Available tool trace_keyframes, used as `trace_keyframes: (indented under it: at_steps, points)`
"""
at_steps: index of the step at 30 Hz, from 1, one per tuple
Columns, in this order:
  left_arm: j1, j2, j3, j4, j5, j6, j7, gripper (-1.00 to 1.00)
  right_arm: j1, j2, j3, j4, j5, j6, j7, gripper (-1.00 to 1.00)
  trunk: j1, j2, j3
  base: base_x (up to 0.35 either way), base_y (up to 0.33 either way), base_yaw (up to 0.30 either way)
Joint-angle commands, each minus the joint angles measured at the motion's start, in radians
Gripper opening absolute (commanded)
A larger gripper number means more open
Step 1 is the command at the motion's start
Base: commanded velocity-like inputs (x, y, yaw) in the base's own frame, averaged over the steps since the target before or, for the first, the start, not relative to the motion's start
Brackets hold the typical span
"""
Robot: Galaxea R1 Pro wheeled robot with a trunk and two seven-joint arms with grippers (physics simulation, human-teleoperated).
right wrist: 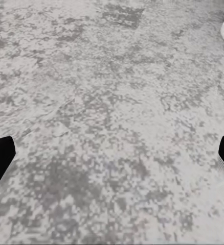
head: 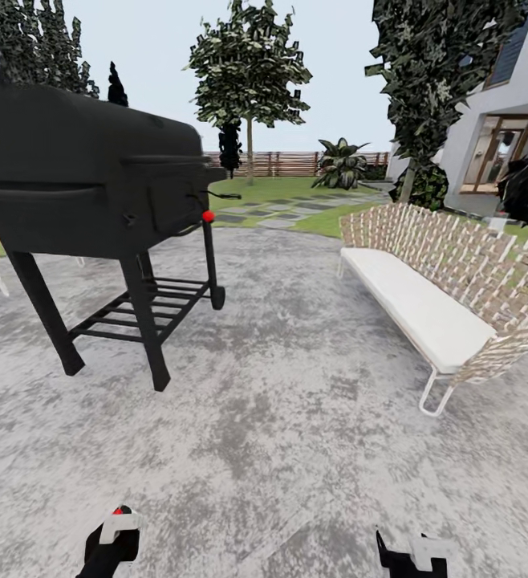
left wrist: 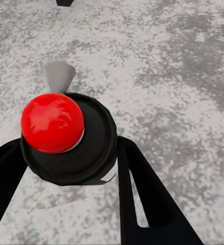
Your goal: In the garden, pick up the pesticide atomizer on the floor and spray pesticide onto both trees until each tree trunk is fully covered.
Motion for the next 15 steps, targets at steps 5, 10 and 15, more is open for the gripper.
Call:
trace_keyframes:
  at_steps: [5, 10, 15]
  points:
    - [-0.001, 0.000, 0.005, 0.001, 0.003, -0.003, -0.005, -1.00, 0.000, 0.001, -0.001, 0.001, 0.000, -0.003, -0.002, 1.00, 0.000, 0.000, -0.003, 0.302, -0.169, 0.091]
    - [-0.001, 0.000, 0.005, 0.001, 0.003, -0.003, -0.005, -1.00, 0.000, 0.001, -0.002, 0.001, 0.000, -0.003, -0.002, 1.00, 0.000, 0.000, -0.004, 0.303, -0.168, 0.015]
    - [-0.001, 0.000, 0.005, 0.001, 0.003, -0.003, -0.005, -1.00, 0.000, 0.001, -0.002, 0.001, 0.000, -0.003, -0.002, 1.00, 0.000, 0.000, -0.004, 0.304, -0.167, 0.002]
